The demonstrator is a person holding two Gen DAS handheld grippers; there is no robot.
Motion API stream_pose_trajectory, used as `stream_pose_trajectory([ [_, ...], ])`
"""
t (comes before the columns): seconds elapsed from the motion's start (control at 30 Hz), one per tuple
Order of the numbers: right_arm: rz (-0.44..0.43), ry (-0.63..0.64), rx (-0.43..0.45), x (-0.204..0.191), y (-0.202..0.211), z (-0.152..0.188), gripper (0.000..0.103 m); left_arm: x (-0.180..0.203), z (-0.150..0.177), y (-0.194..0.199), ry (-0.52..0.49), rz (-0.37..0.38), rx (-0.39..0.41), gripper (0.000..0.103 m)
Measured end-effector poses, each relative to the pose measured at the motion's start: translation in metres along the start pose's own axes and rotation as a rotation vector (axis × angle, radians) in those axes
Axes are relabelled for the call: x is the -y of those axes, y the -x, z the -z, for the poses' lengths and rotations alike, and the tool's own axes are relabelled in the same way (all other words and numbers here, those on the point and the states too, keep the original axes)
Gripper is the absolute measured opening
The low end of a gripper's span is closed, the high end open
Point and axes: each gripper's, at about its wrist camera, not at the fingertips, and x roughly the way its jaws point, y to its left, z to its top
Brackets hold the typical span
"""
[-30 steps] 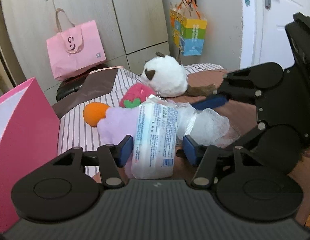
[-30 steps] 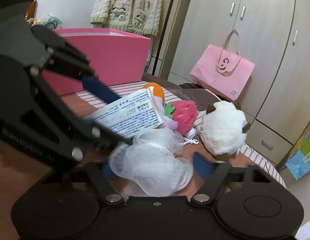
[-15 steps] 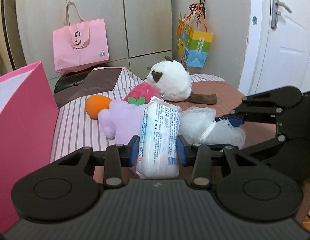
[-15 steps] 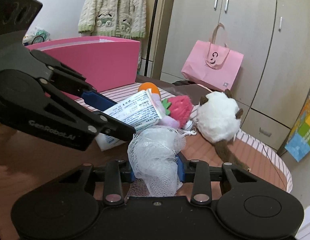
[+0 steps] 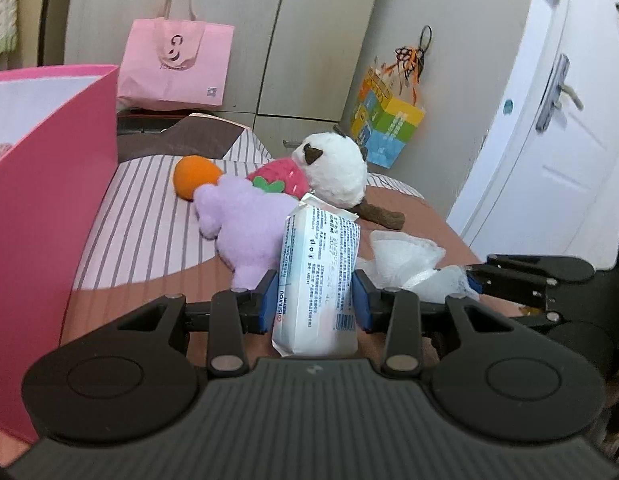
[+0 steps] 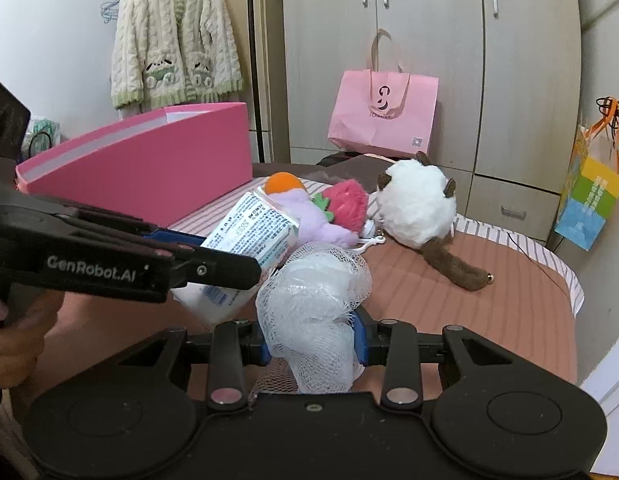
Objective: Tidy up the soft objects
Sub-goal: 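Grasp the white soap box with the left gripper while the right gripper grasps the white mesh puff, then lift the soap box with the left gripper while the right gripper lifts the mesh puff toward the pink box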
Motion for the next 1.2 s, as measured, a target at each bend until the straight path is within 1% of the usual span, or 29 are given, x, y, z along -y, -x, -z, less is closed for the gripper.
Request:
stream_pose_trajectory([
  [0.1, 0.011, -0.02, 0.015, -0.008, 0.007, 0.003, 0.041, -0.005, 0.003, 0.007, 0.029, 0.008, 0.002, 0.038],
  [0.2, 0.021, -0.044, 0.021, -0.015, 0.012, 0.007, 0.041, -0.005, 0.007, 0.016, 0.029, -0.002, 0.016, 0.038],
  [0.37, 0.028, -0.075, 0.007, -0.025, 0.022, 0.013, 0.041, -0.005, 0.014, 0.029, 0.038, 0.006, 0.007, 0.038],
  [0.63, 0.042, -0.086, -0.048, -0.038, 0.031, 0.019, 0.041, 0.001, 0.021, 0.049, -0.01, 0.008, -0.019, 0.038],
  [0.7, 0.072, -0.104, -0.074, -0.04, 0.034, 0.018, 0.041, 0.002, 0.02, 0.052, -0.027, -0.004, -0.035, 0.038],
  [0.8, 0.095, -0.107, -0.081, -0.041, 0.041, 0.017, 0.041, 0.001, 0.02, 0.058, -0.037, 0.016, -0.059, 0.038],
  [0.97, 0.059, -0.086, -0.131, -0.046, 0.048, 0.013, 0.041, -0.004, 0.021, 0.067, -0.042, 0.076, -0.134, 0.038],
  [1.03, 0.048, -0.062, -0.151, -0.052, 0.051, 0.013, 0.041, -0.007, 0.023, 0.071, -0.04, 0.086, -0.163, 0.038],
  [1.13, 0.007, -0.031, -0.179, -0.062, 0.055, 0.014, 0.041, -0.011, 0.026, 0.078, -0.028, 0.096, -0.202, 0.037],
  [1.2, -0.021, -0.017, -0.198, -0.069, 0.057, 0.013, 0.042, -0.015, 0.028, 0.084, -0.019, 0.098, -0.22, 0.035],
])
